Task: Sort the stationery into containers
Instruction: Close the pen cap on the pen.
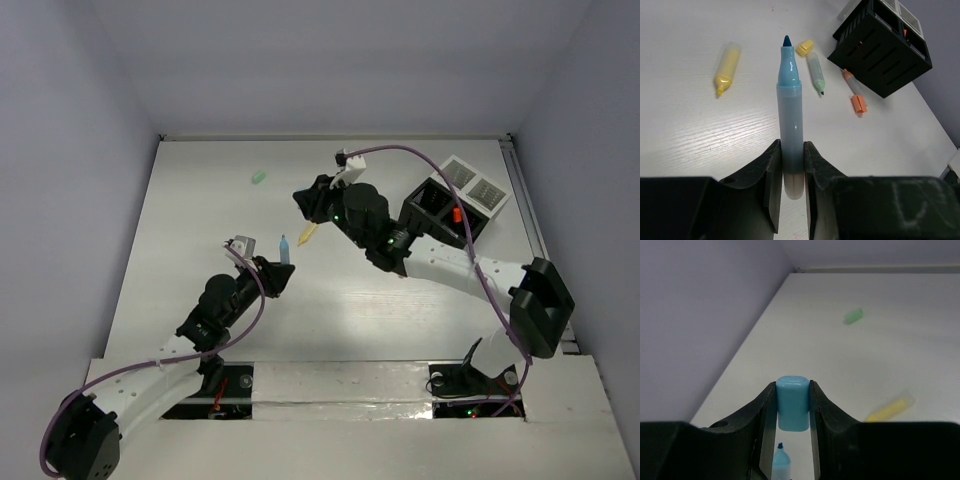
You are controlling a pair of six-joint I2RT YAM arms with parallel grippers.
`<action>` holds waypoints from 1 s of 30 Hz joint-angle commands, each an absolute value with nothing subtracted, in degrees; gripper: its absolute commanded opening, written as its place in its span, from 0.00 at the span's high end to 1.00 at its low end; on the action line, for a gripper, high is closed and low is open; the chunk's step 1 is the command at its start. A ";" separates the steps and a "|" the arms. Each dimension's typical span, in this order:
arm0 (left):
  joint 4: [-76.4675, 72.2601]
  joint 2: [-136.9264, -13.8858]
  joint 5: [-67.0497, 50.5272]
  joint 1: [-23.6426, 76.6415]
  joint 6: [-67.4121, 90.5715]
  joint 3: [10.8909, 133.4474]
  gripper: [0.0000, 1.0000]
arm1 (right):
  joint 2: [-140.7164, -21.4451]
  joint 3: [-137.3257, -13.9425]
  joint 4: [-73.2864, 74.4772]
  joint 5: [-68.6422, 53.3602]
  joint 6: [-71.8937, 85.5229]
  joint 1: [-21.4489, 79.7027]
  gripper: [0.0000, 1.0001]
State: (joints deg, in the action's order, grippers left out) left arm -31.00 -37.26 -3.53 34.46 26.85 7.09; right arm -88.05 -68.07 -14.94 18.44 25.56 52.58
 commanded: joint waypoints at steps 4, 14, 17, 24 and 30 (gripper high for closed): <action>-35.16 -37.00 -4.75 34.80 26.02 7.03 1.00 | -93.77 -73.21 -22.32 12.40 29.97 54.05 1.00; -33.93 -36.30 -2.73 34.80 25.93 7.21 1.00 | -97.12 -74.00 -20.66 11.25 31.29 56.25 1.00; -33.58 -35.77 -2.11 34.80 26.01 7.21 1.00 | -97.65 -73.57 -20.39 11.51 31.64 56.25 1.00; -33.05 -34.63 -1.41 34.80 26.02 7.03 1.00 | -98.26 -72.42 -20.74 11.60 32.34 57.30 1.00; -32.96 -34.28 -1.32 34.80 26.02 7.03 1.00 | -98.44 -71.89 -20.74 11.95 32.34 57.30 1.00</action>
